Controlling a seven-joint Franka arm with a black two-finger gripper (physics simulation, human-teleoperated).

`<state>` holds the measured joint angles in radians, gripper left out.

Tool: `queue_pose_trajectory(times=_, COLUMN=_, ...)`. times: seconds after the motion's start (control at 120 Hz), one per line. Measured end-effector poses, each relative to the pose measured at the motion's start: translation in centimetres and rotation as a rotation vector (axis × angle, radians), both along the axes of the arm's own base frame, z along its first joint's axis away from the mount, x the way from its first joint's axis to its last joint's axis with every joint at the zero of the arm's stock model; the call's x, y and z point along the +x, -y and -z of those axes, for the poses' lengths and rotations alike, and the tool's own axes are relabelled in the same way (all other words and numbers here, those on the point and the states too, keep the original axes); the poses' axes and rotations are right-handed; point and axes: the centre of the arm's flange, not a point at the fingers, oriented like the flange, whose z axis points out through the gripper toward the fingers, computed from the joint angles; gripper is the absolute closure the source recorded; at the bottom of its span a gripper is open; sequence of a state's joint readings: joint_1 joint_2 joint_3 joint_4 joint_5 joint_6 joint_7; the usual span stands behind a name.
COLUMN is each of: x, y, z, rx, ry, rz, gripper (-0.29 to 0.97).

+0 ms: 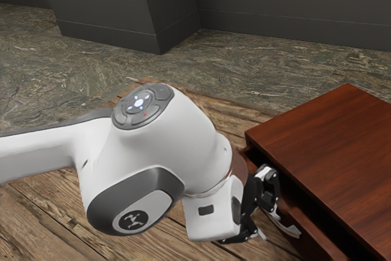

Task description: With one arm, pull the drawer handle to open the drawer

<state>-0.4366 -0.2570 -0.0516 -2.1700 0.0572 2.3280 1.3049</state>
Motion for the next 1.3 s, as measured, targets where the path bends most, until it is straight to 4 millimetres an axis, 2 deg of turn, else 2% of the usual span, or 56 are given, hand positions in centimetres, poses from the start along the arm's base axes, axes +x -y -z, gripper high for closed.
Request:
queue_pose_trajectory(times=0.267, x=-4.6, y=-1.1, z=0.0, rx=0.017, ry=0.067, rz=0.027, gripper=0.63)
queue_pose_trajectory(times=0.6, x=-8.6, y=-1.5, z=0.4, rx=0.033, ry=0.12, rz=0.045, gripper=0.68)
queue_pose_trajectory(times=1.017, x=-12.4, y=-3.0, z=0.6, rx=0.025, ry=0.154, rz=0.03, gripper=0.7)
queue_pose_trajectory(times=1.3, x=-13.0, y=-3.2, z=0.8, rx=0.023, ry=0.159, rz=0.023, gripper=0.67)
